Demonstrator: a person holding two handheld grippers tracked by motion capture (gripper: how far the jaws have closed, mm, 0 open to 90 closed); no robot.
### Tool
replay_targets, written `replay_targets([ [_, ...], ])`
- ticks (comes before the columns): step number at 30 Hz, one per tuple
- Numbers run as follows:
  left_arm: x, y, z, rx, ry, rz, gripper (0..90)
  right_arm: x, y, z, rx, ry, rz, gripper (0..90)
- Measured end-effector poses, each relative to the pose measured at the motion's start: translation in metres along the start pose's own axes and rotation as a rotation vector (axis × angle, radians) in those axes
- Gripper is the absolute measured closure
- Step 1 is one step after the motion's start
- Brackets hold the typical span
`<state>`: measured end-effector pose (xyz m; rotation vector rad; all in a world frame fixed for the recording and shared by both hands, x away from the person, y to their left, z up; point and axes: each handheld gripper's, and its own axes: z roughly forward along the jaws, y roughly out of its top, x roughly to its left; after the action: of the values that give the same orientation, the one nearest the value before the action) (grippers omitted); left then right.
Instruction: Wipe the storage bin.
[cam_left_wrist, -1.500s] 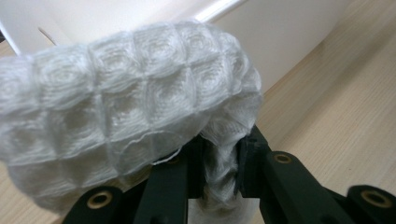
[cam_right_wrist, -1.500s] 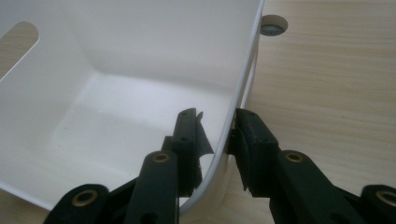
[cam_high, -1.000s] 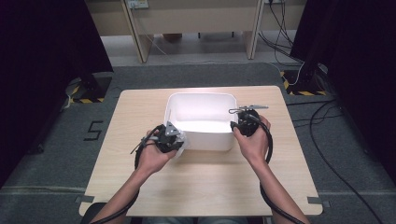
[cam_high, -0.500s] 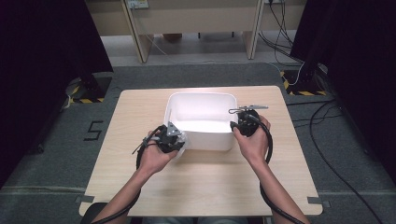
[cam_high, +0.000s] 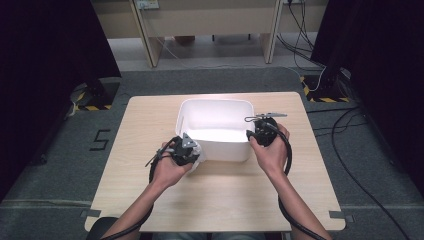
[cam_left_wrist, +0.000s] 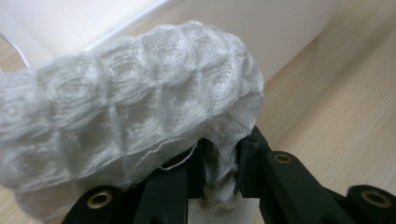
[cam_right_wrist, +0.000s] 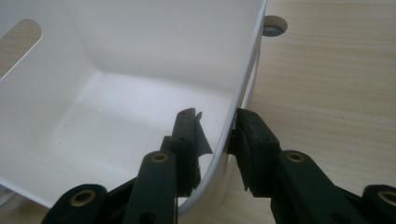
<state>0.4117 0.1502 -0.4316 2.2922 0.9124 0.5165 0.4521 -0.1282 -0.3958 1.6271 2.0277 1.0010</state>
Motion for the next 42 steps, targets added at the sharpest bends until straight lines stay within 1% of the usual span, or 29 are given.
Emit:
replay_targets([
  [21,-0.004,-0.011,0.024,0.046,-0.008,-0.005,76.5,0.0,0.0,0.0,-0.001,0.001,0.001,69.9],
  [27,-0.004,-0.011,0.026,0.048,-0.01,-0.007,76.4,0.0,0.0,0.0,-0.002,0.001,0.001,69.8],
  [29,-0.006,-0.01,0.026,0.051,-0.011,0.002,76.4,0.0,0.0,0.0,-0.002,0.001,0.001,69.8],
  [36,-0.012,-0.006,0.029,0.044,-0.025,0.005,76.4,0.0,0.0,0.0,-0.002,0.003,0.0,69.7],
  [42,-0.011,-0.005,0.028,0.046,-0.028,0.004,76.4,0.0,0.0,0.0,-0.003,0.004,0.003,69.6],
])
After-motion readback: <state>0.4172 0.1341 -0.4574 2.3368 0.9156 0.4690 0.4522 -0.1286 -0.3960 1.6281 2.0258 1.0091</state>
